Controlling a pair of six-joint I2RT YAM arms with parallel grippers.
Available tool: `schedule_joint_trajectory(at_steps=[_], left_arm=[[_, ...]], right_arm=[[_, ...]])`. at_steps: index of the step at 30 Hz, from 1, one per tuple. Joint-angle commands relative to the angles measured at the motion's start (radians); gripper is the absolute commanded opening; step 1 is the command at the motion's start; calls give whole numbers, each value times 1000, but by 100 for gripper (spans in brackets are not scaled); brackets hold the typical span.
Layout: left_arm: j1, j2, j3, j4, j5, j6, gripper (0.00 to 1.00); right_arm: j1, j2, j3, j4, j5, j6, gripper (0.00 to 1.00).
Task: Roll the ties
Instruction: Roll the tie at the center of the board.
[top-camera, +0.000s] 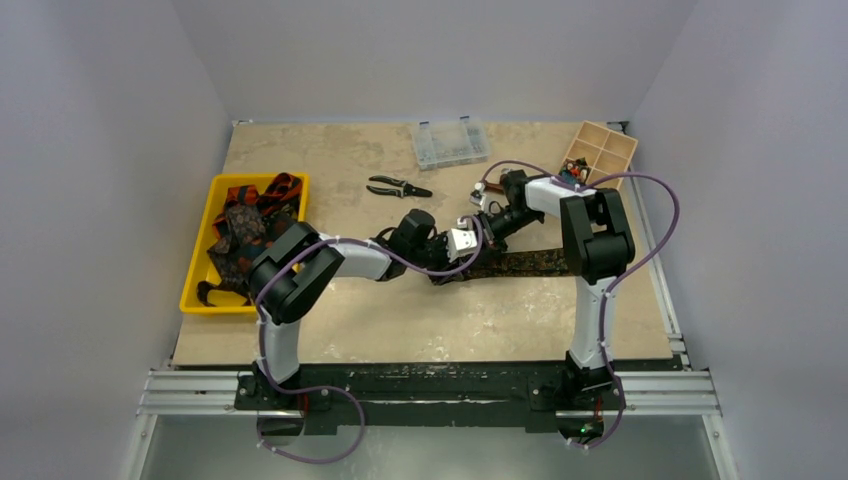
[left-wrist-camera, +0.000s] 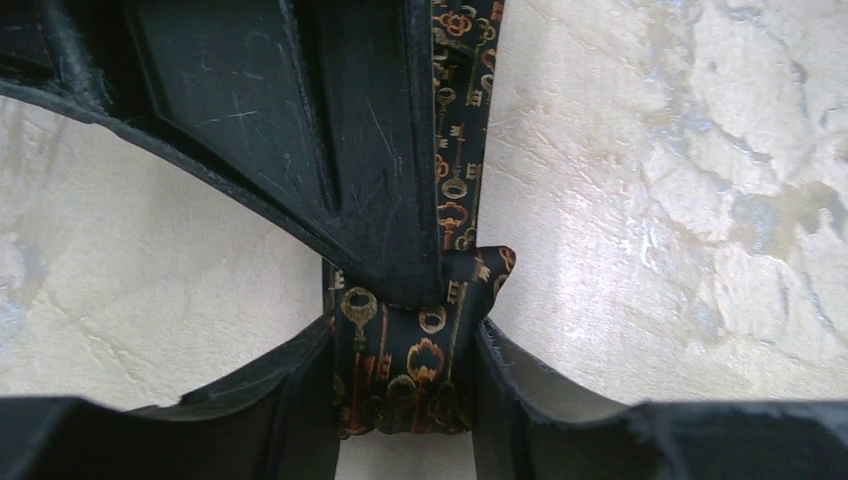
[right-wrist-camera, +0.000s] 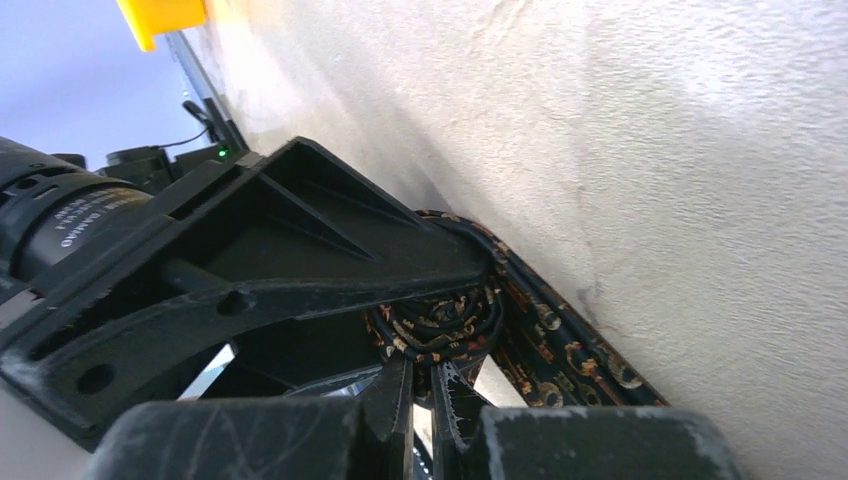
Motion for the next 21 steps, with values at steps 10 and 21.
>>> schedule_joint_trajectory(at_steps=[10,21], left_arm=[[51,82,-61,175,211,-62,60],[26,148,-54,256,132,-86,40]], right_arm=[[5,49,16,77,278,-32,0],[5,38,-2,98,319,-65,0]])
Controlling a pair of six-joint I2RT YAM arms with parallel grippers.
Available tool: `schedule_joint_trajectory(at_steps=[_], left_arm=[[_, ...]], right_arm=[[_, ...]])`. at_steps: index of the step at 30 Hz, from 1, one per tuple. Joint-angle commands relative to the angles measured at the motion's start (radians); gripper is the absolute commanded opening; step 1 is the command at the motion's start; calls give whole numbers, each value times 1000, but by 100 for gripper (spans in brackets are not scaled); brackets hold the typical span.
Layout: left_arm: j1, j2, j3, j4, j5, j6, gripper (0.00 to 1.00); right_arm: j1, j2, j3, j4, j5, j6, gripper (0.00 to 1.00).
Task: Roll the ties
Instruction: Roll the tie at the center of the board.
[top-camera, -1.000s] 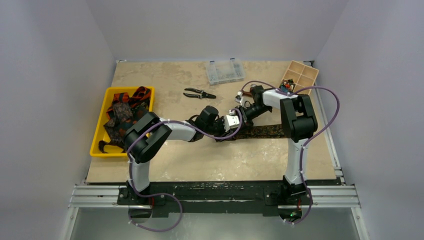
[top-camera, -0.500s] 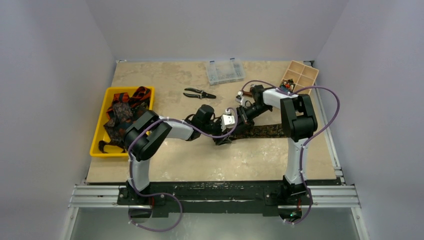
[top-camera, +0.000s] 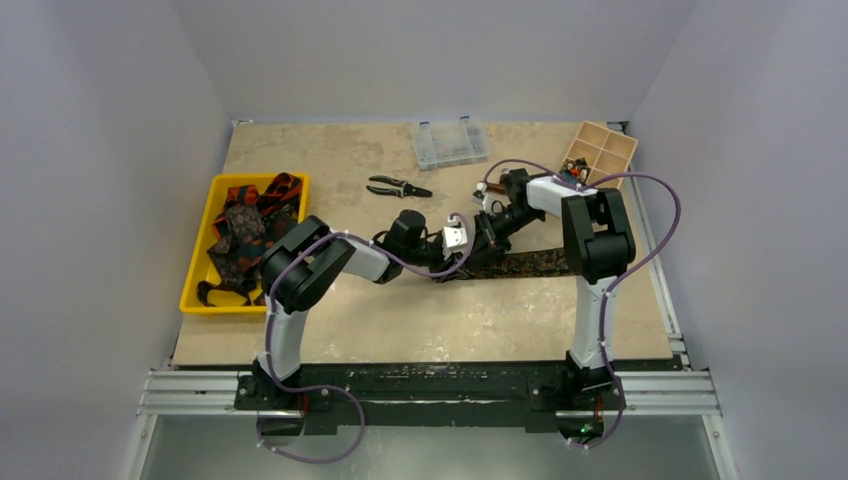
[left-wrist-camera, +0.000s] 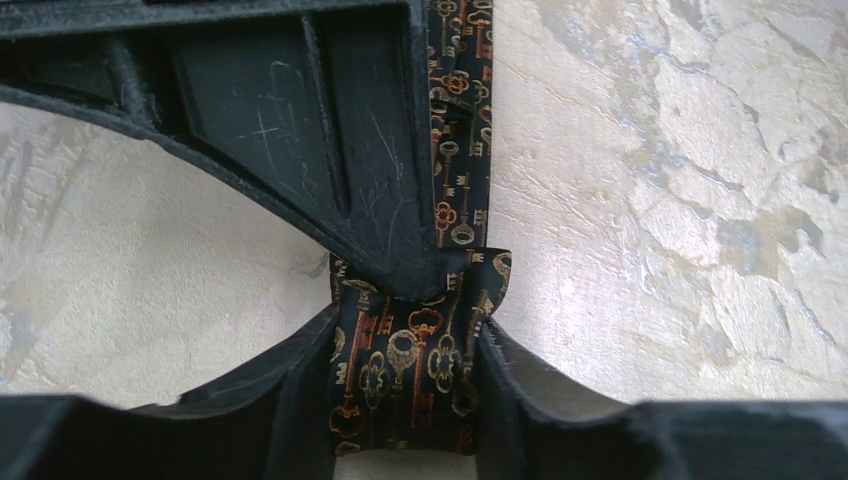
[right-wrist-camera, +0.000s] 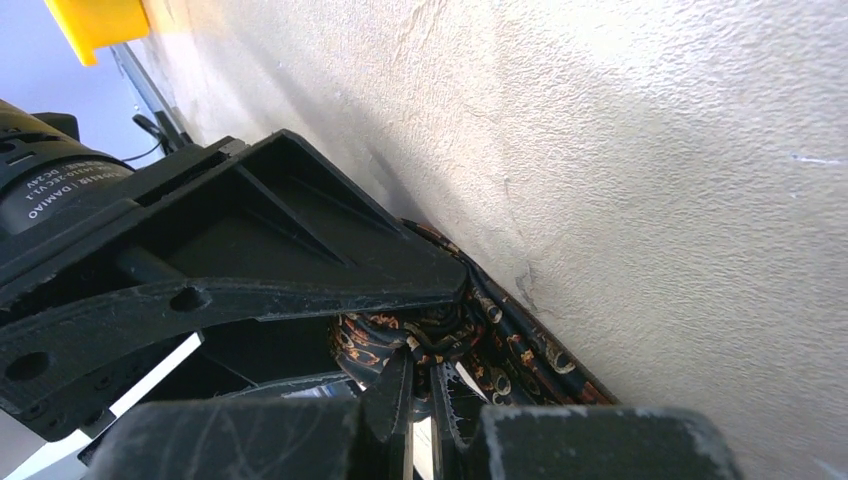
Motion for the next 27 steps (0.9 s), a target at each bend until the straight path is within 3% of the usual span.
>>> schedule_joint_trajectory(at_steps=[1,3,6,10,17,22,24,27], left_arm=[[-34,42,-18,-87,-98,-1,35],[-47,22,-29,-146,-173,39,27],[-67,-6,-37,-252,-279,89,24],[-81,-18,-25,-363,-349,109,25],[-108,-14,12,-449,-382,92,29],[-114,3,51,-496,-373,81,29],[-114,7,64,-516,-368,80,29],[-110,5,66,-518,-347,64,32]], right_arm=[[8,27,-10,105,188,-71,0],[8,8,-2,95,148,-65,0],[0,-32,12,62,113,-47,13],[-27,-83,-8,23,46,-33,37],[-23,-113,-60,56,-82,32,62],[-20,-56,-32,57,-135,9,60],[-19,-48,-33,66,-104,2,44],[-20,-27,-36,60,-44,-19,10]])
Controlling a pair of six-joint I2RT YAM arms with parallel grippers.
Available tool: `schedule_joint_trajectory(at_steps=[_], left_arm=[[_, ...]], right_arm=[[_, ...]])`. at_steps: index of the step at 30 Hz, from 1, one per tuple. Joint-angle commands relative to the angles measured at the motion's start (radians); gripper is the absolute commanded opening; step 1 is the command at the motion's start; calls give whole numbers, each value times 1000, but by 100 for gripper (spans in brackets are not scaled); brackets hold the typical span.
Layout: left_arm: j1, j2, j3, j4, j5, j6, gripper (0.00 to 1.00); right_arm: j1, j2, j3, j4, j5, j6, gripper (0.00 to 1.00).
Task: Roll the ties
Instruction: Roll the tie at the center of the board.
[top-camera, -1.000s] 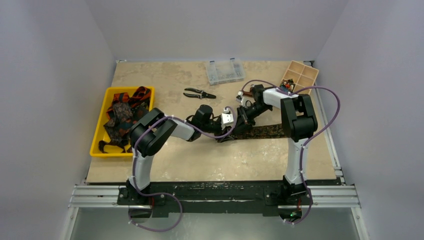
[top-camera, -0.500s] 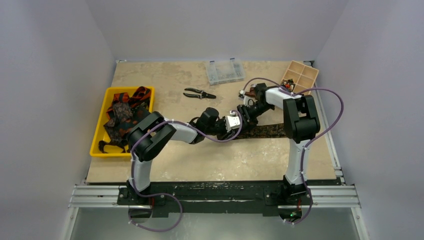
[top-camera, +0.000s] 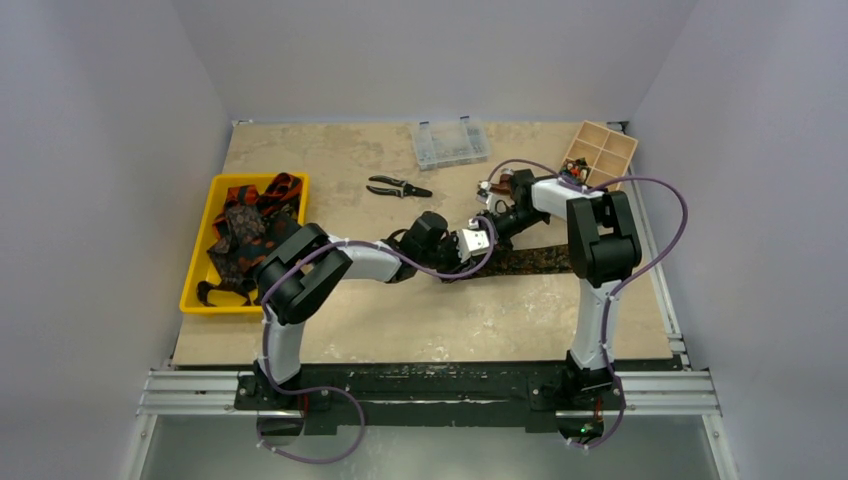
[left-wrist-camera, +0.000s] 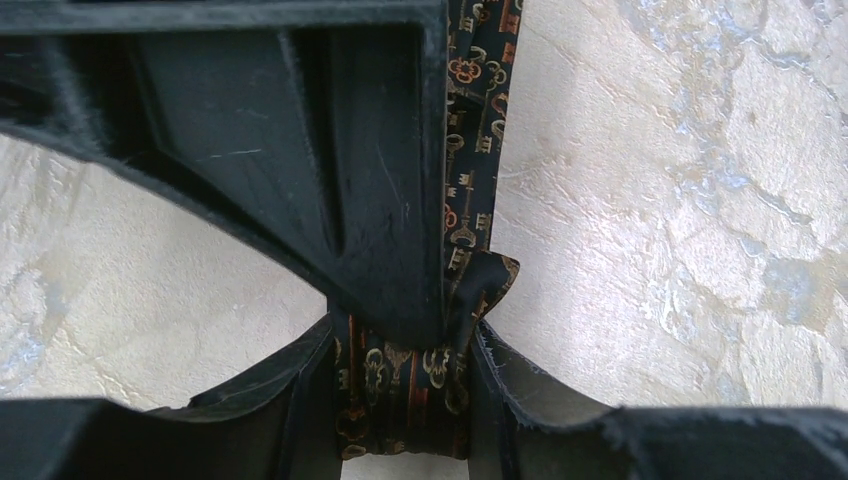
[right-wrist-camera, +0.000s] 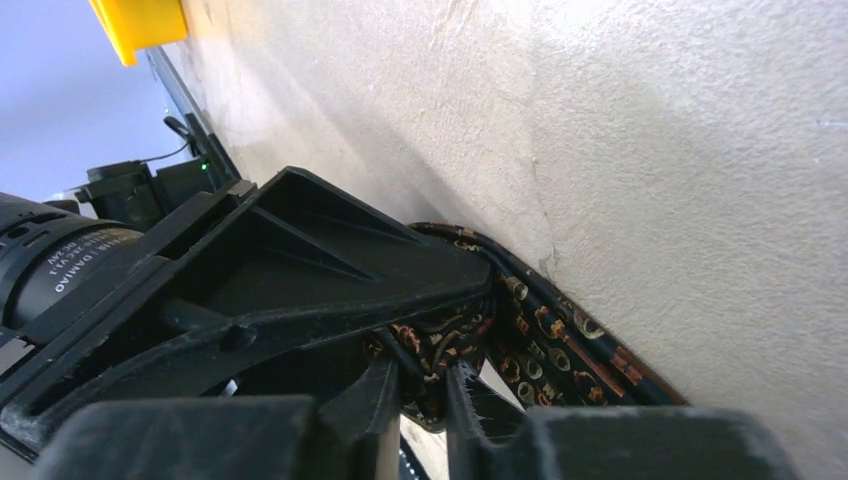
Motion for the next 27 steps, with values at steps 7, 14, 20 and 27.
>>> schedule_joint_trajectory(at_steps=[7,14,20,27], left_arm=[[83,51,-119,49,231,-108,57],[96,101,-208,470,299,-174,64],[94,168,-175,552,290,-208,64],[90,203,-155,607,312,-223,60]], right_arm=[[-20,102,-4,1,162,-125,0],[-59,179,37,-7,221,-174,0],[-59,218,72,-8,235,-156,0],[-56,221,84,-23,261,-198,0]])
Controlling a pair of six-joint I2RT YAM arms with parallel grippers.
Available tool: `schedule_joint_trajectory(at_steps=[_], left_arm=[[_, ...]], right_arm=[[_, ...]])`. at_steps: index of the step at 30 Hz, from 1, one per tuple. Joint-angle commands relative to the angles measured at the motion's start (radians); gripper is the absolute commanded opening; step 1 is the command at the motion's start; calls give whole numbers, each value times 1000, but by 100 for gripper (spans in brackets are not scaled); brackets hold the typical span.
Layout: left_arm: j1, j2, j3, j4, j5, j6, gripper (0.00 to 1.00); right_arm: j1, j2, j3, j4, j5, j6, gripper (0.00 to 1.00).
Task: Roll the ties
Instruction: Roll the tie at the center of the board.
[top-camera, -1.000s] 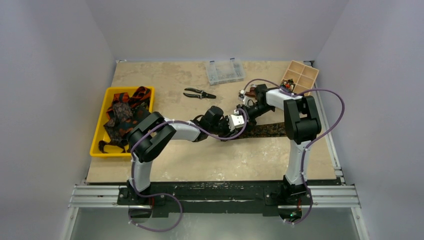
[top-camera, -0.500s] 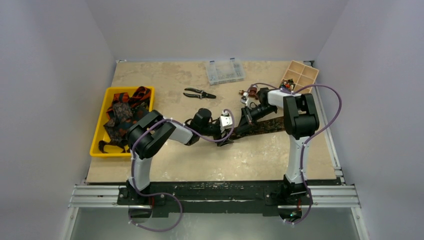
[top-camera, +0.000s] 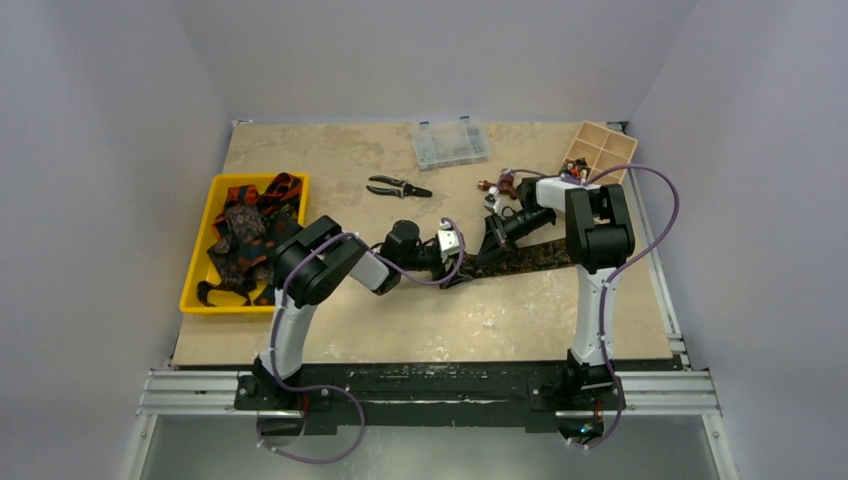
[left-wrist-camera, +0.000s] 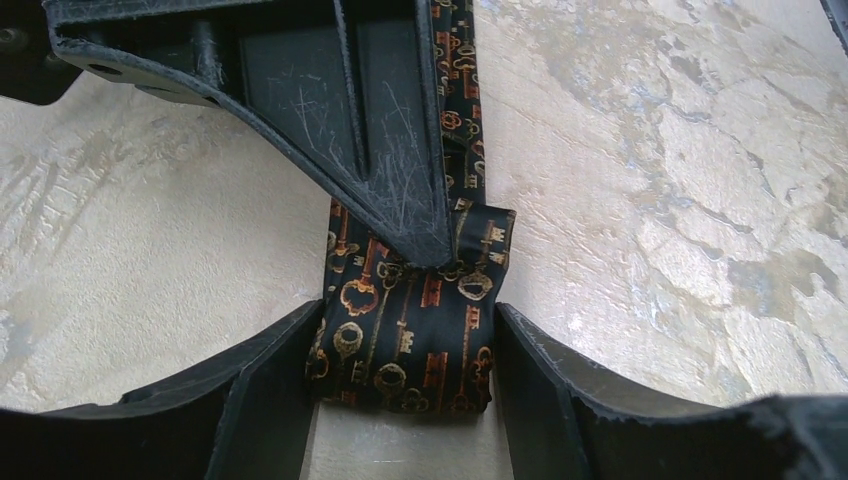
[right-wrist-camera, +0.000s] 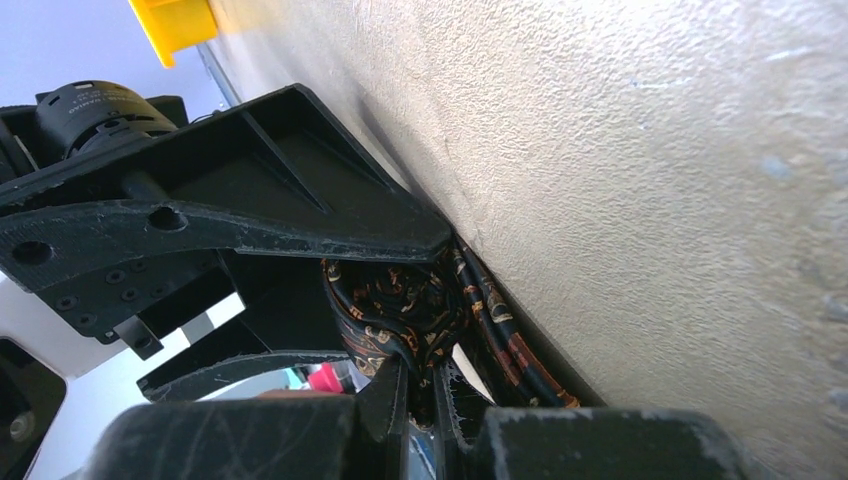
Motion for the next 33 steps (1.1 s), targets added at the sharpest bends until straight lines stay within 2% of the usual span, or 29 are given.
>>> schedule_joint_trajectory(at_steps=[1,3,8,11,14,16,20,26,30,33], left_arm=[[-10,57,10,-20,23,-35,60],[-13,48,2,-10,20,-22,62],[-8,-76,-124,63,4,-53,88],[-8,-148,-184,79,-4,-62,92],[-9,-156,-200,95,-15,-64,94],[-14,-139,-181,88,-28,-50,97],[-29,-91,-92,54,-69,-35,97],[-41,-40,13,-1,-88,-37,87],[-53,-18,33,-33,-57,-5,72],[-55,-15,4,-5,-52,24,54]], right_arm=[[10,62,-4,140,320,-121,0],[11,65,-6,139,326,-131,0],[12,59,-13,137,333,-148,0],[18,57,-18,128,320,-171,0],[23,59,-25,127,313,-178,0],[26,67,-20,129,309,-175,0],[31,75,-9,123,305,-178,0],[36,79,-8,88,292,-215,0],[35,85,0,79,282,-218,0],[35,84,11,71,270,-219,0]])
